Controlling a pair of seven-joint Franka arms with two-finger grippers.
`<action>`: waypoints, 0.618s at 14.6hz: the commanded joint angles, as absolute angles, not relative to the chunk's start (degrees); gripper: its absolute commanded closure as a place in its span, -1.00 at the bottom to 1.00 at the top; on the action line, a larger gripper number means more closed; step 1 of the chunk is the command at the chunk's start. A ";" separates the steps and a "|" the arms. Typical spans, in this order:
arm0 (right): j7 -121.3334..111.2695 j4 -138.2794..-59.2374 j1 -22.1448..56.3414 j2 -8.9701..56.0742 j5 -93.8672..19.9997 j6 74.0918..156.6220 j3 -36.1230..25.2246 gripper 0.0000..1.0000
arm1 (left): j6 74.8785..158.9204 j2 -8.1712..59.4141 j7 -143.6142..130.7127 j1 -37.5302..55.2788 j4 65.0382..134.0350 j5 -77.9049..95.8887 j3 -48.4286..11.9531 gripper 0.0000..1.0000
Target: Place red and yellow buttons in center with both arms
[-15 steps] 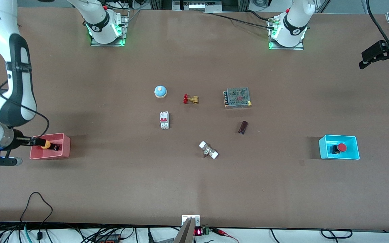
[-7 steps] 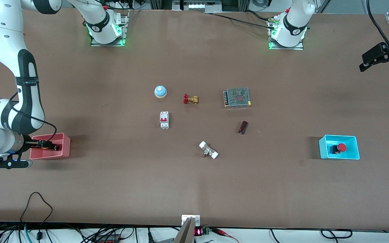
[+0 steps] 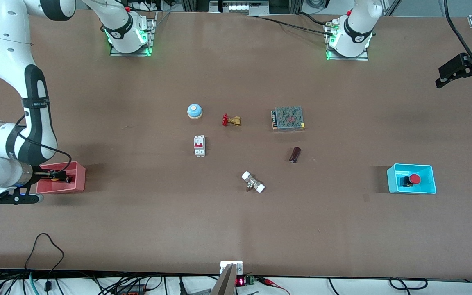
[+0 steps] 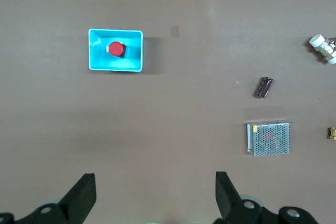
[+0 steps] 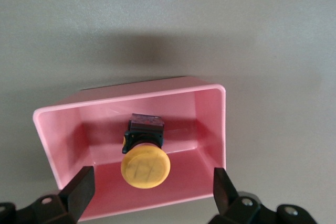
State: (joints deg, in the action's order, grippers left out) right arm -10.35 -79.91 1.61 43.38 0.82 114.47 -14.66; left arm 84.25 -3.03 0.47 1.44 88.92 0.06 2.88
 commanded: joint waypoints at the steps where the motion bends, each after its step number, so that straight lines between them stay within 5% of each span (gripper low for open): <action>1: -14.40 -78.57 0.88 44.91 0.62 114.26 -14.06 -1.00 | 83.50 -1.50 1.58 1.93 86.92 0.44 3.16 -1.00; 9: -16.88 -78.57 0.44 46.32 0.53 116.36 -13.97 -1.00 | 89.45 18.97 1.84 2.64 81.82 3.96 2.99 -1.00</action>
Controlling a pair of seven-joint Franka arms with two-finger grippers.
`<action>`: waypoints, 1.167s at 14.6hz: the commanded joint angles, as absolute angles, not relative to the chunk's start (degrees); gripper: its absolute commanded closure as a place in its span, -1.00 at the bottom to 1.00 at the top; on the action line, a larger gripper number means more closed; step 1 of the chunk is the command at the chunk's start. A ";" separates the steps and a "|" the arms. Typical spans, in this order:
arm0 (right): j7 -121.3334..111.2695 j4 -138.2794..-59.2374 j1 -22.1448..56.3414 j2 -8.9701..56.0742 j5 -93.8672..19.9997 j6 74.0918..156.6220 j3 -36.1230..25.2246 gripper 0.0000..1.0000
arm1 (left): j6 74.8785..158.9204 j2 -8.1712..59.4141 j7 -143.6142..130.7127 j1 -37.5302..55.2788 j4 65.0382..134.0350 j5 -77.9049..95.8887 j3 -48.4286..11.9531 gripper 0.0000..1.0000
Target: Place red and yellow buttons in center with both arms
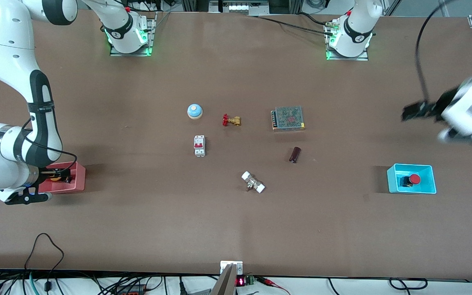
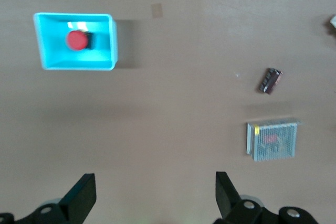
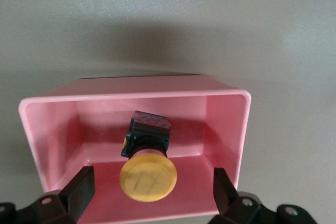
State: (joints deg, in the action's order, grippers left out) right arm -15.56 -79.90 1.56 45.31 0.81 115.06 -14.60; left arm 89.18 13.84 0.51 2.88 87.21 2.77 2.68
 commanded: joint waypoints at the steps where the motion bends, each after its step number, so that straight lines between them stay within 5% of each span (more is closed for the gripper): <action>1: -16.79 -78.57 0.27 46.67 0.27 117.15 -13.97 -1.00 | 92.69 19.51 2.02 2.03 83.39 3.87 2.99 -1.00; 14: -16.79 -78.66 -0.35 47.29 -3.52 116.63 -13.97 -0.98 | 125.66 32.16 19.51 -9.67 93.76 4.13 3.08 -1.00; 17: -16.79 -78.66 -0.26 47.20 -3.52 115.67 -13.97 -0.73 | 128.76 34.18 18.81 -9.67 95.19 4.66 2.99 -1.00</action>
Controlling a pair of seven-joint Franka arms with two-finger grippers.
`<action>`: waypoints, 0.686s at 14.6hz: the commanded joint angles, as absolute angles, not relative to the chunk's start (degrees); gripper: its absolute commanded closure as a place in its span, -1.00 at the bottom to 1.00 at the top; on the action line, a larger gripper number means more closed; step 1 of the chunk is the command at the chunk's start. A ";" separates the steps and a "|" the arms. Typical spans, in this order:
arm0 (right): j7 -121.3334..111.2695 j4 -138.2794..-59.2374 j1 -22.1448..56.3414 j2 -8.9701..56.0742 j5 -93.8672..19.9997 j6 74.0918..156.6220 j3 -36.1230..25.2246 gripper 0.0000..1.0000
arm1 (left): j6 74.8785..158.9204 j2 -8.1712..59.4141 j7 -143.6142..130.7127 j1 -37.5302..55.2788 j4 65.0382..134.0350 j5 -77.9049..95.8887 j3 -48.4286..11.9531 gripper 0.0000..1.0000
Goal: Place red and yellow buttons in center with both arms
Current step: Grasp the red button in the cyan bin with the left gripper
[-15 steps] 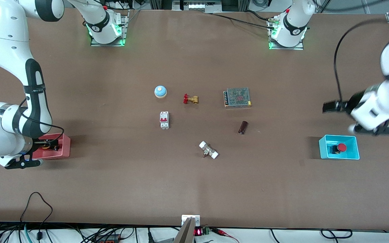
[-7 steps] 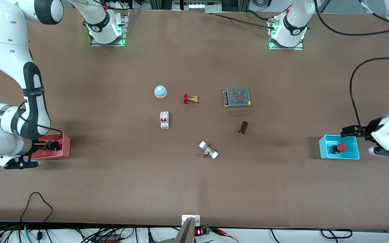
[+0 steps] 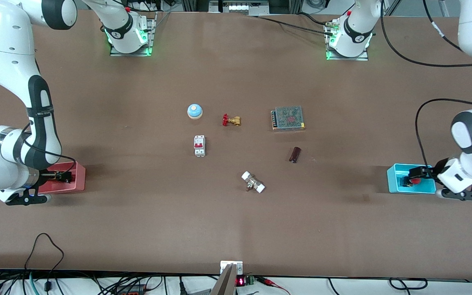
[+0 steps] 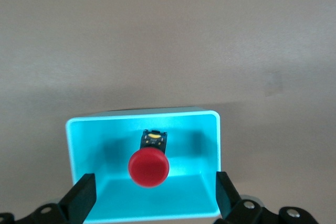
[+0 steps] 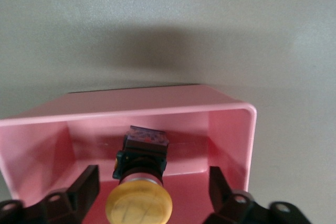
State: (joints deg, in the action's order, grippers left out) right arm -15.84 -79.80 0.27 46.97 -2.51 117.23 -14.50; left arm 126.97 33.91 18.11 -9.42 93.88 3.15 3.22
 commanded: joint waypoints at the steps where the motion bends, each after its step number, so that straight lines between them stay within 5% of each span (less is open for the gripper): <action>1: -16.79 -78.66 -0.35 47.20 -3.52 115.32 -13.97 -0.62 | 129.98 34.80 18.63 -9.67 95.19 4.66 2.99 -1.00; 10: -16.96 -78.49 -0.35 47.11 -3.52 115.14 -13.97 0.16 | 134.30 39.02 18.98 -10.55 95.98 5.54 2.99 -1.00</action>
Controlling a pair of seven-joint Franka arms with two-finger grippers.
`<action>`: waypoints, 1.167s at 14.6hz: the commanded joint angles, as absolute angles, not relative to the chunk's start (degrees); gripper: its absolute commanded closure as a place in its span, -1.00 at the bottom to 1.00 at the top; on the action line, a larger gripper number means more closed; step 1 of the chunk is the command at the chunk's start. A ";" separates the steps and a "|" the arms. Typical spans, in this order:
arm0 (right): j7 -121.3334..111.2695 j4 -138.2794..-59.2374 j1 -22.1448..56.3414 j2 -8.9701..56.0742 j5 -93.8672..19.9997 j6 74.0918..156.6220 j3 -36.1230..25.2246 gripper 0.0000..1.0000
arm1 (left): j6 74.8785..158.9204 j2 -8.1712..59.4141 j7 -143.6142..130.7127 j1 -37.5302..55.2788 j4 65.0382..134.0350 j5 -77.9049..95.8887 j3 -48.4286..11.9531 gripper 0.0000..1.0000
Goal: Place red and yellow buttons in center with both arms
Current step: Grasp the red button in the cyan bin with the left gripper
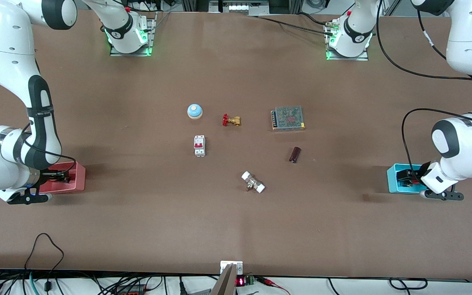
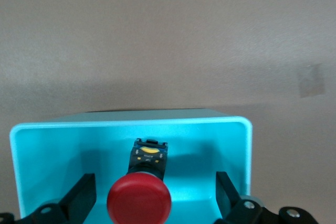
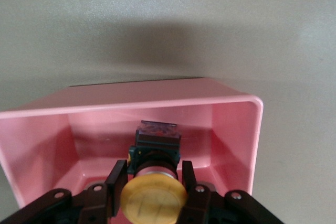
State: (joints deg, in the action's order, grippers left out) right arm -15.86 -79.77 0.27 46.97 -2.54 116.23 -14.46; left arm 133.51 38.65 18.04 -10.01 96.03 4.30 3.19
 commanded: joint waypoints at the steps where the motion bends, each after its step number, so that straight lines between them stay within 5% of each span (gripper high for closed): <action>1: -16.96 -78.49 -0.35 47.11 -3.52 115.05 -13.97 0.19 | 134.30 39.02 18.98 -10.89 95.98 5.54 2.99 -0.96; 6: -16.96 -78.14 -0.09 45.88 -3.52 114.96 -13.97 0.24 | 133.95 39.11 17.76 -10.90 95.36 5.54 2.99 -0.24; 10: -16.96 -77.96 0.35 42.38 -3.34 112.43 -13.80 0.24 | 133.07 38.94 17.40 -10.72 94.31 5.54 2.99 0.88; 17: -9.26 -78.05 5.78 35.34 -3.60 102.94 -13.80 0.24 | 114.54 38.15 17.31 -10.28 81.31 5.01 3.08 0.98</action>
State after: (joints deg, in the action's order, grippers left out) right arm -14.00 -77.14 2.71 37.86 -3.13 105.79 -13.91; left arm 119.89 38.51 17.36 -10.43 85.42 4.36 3.08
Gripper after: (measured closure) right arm 0.586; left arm 0.634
